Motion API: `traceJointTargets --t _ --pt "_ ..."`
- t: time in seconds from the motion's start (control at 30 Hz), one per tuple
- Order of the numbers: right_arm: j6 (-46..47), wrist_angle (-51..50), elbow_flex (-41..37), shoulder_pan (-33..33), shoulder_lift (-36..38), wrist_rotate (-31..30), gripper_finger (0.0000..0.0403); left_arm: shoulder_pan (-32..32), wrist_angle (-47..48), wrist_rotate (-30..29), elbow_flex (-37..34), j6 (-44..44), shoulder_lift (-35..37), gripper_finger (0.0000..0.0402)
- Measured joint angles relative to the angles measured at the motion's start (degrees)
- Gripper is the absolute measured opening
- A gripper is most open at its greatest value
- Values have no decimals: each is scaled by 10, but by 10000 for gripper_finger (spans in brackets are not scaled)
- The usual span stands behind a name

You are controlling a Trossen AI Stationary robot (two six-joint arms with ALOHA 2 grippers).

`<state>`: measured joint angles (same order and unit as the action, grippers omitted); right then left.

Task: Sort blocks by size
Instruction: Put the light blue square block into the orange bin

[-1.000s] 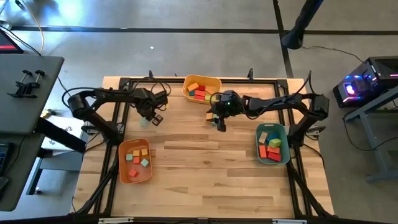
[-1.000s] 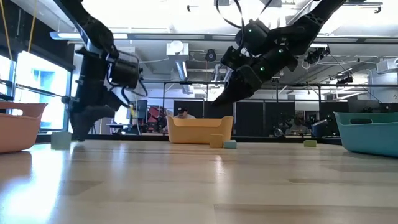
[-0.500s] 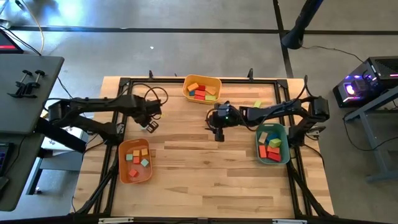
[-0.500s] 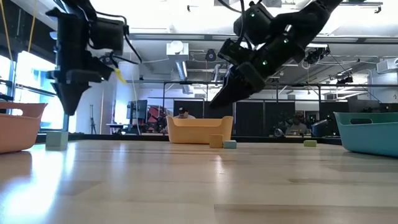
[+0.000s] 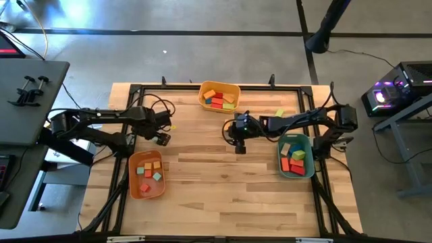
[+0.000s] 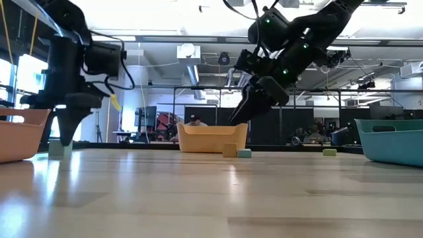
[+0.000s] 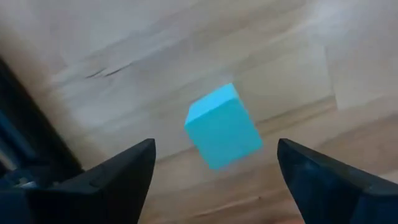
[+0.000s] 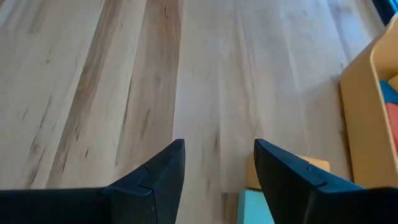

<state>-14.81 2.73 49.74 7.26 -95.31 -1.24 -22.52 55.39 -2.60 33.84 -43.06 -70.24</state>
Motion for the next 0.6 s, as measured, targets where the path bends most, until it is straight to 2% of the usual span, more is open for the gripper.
traceJointTargets --t 0.23,0.43,0.6 --pt "35 -13 0 -24 0 2 188 -13 -92 1 -38 14 0 316" --pt "88 -13 0 -76 0 -3 188 -22 -129 -3 -65 39 2 288" --pt "141 -13 0 -140 0 -72 188 -19 -132 -21 -69 57 2 250"
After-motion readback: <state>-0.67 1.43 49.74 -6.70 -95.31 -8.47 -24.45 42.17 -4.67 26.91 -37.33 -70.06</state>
